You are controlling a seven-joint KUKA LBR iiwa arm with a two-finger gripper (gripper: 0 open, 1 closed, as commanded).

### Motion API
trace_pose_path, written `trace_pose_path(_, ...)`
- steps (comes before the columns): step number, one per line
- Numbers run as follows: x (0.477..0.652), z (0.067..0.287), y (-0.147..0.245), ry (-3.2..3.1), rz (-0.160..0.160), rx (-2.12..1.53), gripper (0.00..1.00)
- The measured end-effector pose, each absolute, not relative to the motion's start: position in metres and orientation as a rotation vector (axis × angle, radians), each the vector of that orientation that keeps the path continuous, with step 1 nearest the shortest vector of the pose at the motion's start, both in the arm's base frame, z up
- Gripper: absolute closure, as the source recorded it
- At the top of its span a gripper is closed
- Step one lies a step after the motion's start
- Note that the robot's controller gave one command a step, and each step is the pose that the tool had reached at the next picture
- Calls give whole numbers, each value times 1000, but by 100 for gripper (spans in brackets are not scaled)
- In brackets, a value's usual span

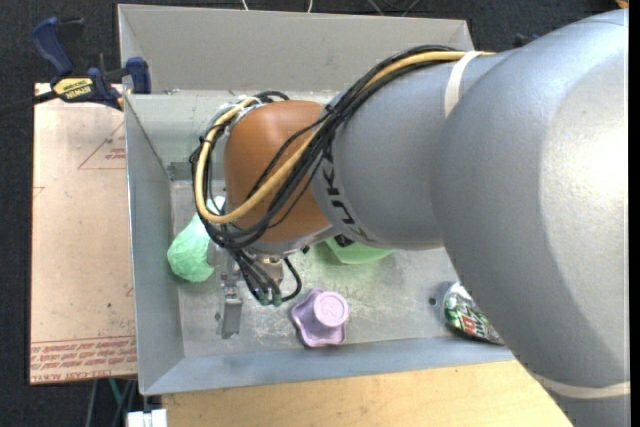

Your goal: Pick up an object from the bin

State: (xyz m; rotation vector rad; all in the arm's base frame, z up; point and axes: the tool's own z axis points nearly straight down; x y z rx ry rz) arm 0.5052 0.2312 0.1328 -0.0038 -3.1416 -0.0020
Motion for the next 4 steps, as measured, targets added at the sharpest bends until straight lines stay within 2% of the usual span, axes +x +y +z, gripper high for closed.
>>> trace_pose_path(1,505,133,231,-3142,-2,-4,0)
trace_pose_path(2,529,142,216,-3120,-4,-378,0)
trace_pose_path(3,514,164,229,-3109,-6,-455,0)
trace_pose_path(4,532,184,203,-3119,-3,-429,0)
